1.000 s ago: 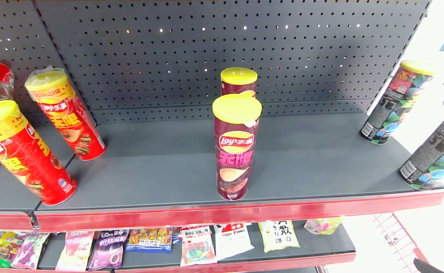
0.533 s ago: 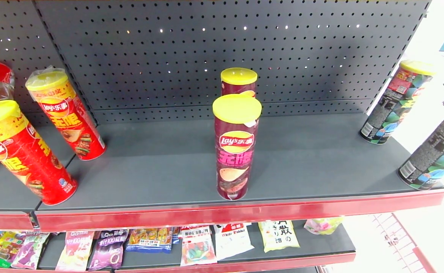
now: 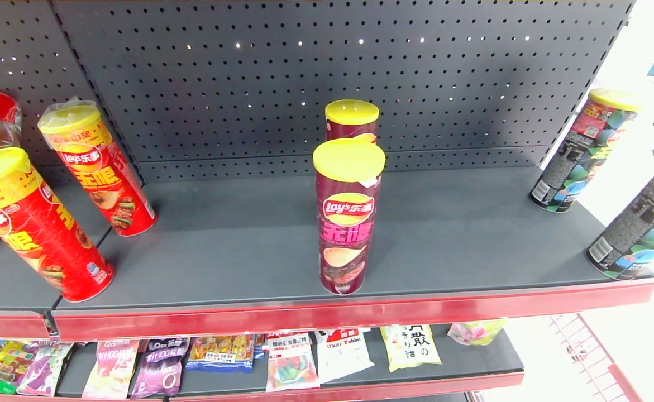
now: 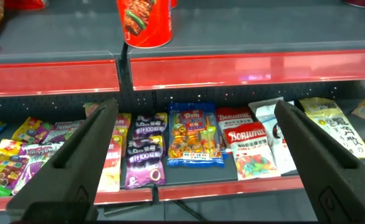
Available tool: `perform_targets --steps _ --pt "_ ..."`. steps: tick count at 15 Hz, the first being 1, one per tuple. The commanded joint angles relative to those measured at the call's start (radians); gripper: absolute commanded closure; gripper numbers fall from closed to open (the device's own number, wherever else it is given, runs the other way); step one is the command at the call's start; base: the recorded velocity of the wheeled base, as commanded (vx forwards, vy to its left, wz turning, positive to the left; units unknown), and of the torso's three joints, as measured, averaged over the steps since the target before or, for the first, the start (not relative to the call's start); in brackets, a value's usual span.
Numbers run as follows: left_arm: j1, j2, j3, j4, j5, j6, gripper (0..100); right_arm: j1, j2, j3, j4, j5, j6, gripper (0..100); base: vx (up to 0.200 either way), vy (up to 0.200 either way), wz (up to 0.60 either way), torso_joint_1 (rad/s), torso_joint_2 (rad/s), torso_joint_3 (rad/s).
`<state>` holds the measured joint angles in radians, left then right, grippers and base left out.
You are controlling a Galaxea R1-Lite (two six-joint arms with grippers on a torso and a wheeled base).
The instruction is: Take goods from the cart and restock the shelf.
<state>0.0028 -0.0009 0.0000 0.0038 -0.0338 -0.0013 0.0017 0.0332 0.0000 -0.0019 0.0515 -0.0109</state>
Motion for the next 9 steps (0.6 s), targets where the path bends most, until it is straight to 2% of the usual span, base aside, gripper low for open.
perform_targets --steps 1,9 --pt "0.000 0.001 0.000 -0.001 0.000 0.000 0 0.006 -0.016 0.000 0.002 -0.005 0.023 0 0.000 0.000 0.00 0.000 0.00 0.000" --pt "0.000 0.001 0.000 0.001 0.000 0.000 0 0.003 -0.032 0.000 0.002 -0.007 0.020 0 0.000 0.000 0.00 0.000 0.00 0.000"
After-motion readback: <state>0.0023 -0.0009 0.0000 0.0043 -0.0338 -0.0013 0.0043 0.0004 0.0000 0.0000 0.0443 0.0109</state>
